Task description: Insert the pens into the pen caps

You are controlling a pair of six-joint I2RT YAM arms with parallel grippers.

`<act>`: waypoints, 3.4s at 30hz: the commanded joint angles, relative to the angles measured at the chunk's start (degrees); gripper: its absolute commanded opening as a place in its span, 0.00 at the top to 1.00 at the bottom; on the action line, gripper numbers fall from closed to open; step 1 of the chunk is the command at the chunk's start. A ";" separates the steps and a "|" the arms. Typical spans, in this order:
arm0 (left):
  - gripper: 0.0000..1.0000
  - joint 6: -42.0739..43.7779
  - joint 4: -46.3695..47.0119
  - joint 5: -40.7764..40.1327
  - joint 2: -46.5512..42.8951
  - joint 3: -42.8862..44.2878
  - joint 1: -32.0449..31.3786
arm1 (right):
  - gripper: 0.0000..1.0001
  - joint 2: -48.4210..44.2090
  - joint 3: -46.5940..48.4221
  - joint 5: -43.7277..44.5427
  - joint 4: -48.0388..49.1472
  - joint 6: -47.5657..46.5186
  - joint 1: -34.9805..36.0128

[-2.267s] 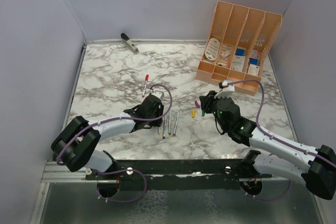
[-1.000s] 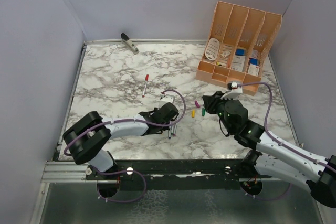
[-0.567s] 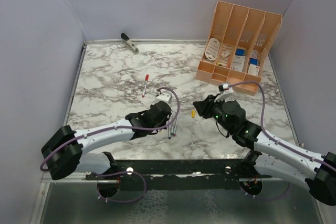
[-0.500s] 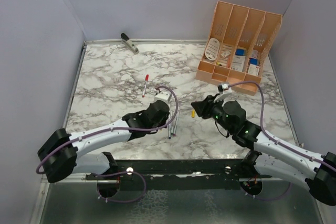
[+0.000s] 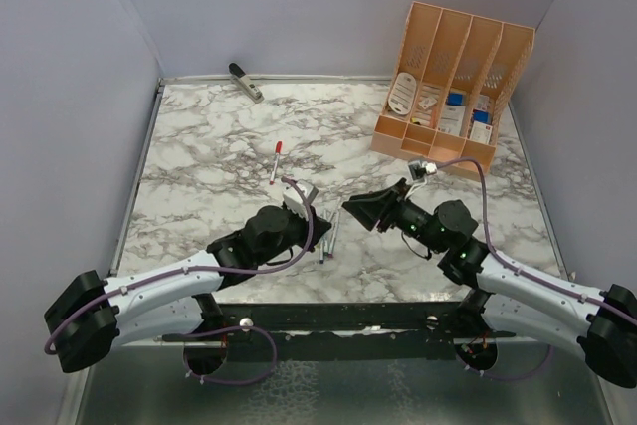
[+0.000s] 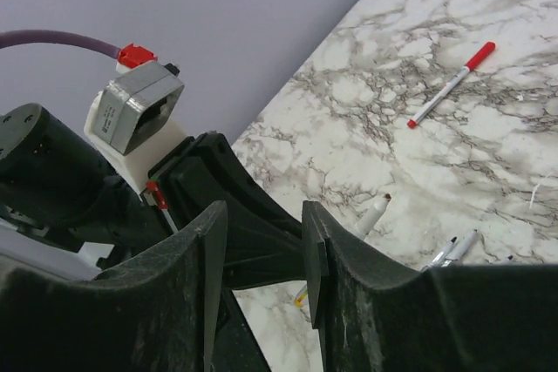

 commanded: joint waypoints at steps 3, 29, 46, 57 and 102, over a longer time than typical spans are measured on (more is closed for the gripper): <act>1.00 3.25 16.79 8.61 -4.97 -2.65 -0.30 | 0.59 -3.62 -1.60 -0.24 6.51 0.77 -0.13; 1.00 2.39 22.68 16.78 -8.95 -2.85 -0.32 | 0.59 -5.47 -1.49 3.89 11.57 -3.02 -0.13; 1.00 3.24 24.19 16.12 -4.31 -0.43 -0.32 | 0.70 -0.47 -0.18 -2.25 13.73 -2.06 -0.14; 1.00 3.12 24.66 15.97 -5.54 -0.31 -0.33 | 0.75 -0.08 -0.83 -1.98 13.00 -2.41 -0.13; 0.77 6.60 25.97 23.14 -5.97 -2.69 -0.28 | 0.99 -0.34 3.16 -13.34 11.77 -6.62 -0.13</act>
